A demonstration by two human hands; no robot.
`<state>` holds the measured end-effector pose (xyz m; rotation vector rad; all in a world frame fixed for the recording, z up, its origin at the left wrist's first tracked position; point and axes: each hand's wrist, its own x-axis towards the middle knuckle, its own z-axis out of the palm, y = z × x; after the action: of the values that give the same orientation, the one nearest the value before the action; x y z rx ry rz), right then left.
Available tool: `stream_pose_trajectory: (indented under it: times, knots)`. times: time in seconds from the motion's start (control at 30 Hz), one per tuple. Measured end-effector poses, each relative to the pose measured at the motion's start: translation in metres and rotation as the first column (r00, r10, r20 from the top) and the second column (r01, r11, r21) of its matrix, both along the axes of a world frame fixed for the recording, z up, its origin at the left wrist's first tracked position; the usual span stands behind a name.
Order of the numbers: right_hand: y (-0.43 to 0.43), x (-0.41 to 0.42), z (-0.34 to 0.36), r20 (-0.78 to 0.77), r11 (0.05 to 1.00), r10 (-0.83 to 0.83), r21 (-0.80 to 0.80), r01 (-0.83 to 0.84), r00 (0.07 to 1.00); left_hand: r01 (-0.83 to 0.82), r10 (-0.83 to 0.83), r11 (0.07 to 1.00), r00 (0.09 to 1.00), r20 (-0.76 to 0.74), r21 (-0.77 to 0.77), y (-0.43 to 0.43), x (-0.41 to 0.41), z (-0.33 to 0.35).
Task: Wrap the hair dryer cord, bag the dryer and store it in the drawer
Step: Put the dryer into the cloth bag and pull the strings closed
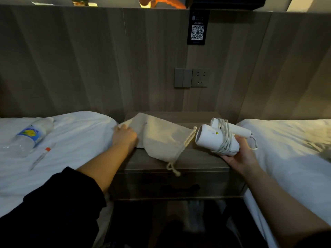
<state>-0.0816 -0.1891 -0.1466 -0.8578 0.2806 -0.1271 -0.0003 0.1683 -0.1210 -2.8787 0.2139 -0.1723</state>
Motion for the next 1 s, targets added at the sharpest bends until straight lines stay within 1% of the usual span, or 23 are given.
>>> stream_pose_trajectory:
  times: [0.03,0.07,0.1,0.17,0.23,0.27,0.3,0.33,0.4,0.47,0.53,0.67,0.77,0.83,0.93,1.0]
  knots:
    - [0.000,0.000,-0.001,-0.010,1.000,-0.023,-0.013,0.023,1.000,-0.109,0.108,0.994,0.994,-0.033,-0.031,-0.001,-0.001,0.003]
    - [0.001,0.000,-0.001,-0.015,0.999,-0.033,-0.036,0.032,0.999,-0.161,0.158,0.985,0.986,-0.052,-0.063,-0.007,-0.001,0.006]
    - [0.001,0.000,-0.001,-0.017,0.997,-0.039,-0.060,0.038,0.999,-0.162,0.156,0.982,0.986,-0.058,-0.100,-0.015,-0.003,0.009]
    - [0.003,-0.002,-0.001,-0.015,0.996,-0.035,-0.088,0.033,0.999,-0.040,0.037,0.982,0.999,-0.019,-0.187,-0.038,-0.007,0.013]
    - [0.005,-0.003,0.000,-0.010,0.995,-0.036,-0.089,0.035,0.999,0.099,-0.087,0.933,0.995,0.048,-0.346,-0.065,-0.014,0.015]
    - [0.005,-0.003,-0.001,-0.006,0.996,-0.031,-0.083,0.031,0.999,0.146,-0.131,0.907,0.989,0.065,-0.396,-0.078,-0.019,0.015]
    - [0.005,-0.003,-0.002,-0.008,0.996,-0.036,-0.087,0.035,0.999,0.167,-0.166,0.898,0.985,0.037,-0.407,-0.090,-0.024,0.015]
    - [0.005,-0.004,-0.002,-0.007,0.996,-0.030,-0.081,0.029,1.000,0.157,-0.184,0.904,0.982,-0.031,-0.398,-0.100,-0.027,0.012]
    - [0.005,-0.005,-0.002,0.001,0.998,-0.033,-0.063,0.033,0.999,0.089,-0.163,0.937,0.967,-0.197,-0.338,-0.113,-0.031,0.007]
    - [0.004,-0.005,-0.004,-0.001,0.998,-0.038,-0.043,0.038,0.999,0.044,-0.126,0.945,0.963,-0.238,-0.323,-0.117,-0.029,0.001]
    - [0.003,-0.005,-0.003,0.003,0.999,-0.022,-0.033,0.022,1.000,-0.018,-0.086,0.923,0.964,-0.251,-0.386,-0.117,-0.029,-0.001]
    - [0.004,-0.009,0.000,0.012,0.999,0.009,-0.045,-0.008,1.000,-0.205,-0.015,0.809,0.930,-0.368,-0.550,-0.112,-0.026,0.000]
    - [0.006,-0.012,0.000,0.001,1.000,0.010,-0.028,-0.010,1.000,-0.262,-0.027,0.726,0.913,-0.407,-0.635,-0.113,-0.027,0.001]
    - [0.007,-0.013,0.000,0.000,1.000,0.015,0.002,-0.015,1.000,-0.310,-0.025,0.626,0.909,-0.416,-0.716,-0.116,-0.029,0.003]
    - [0.010,-0.018,0.001,0.017,0.998,0.063,0.024,-0.064,0.998,-0.305,-0.076,0.484,0.919,-0.386,-0.820,-0.121,-0.033,0.010]
    - [0.012,-0.021,0.003,0.014,0.992,0.119,-0.052,-0.118,0.993,-0.288,-0.116,0.423,0.923,-0.367,-0.859,-0.125,-0.035,0.017]
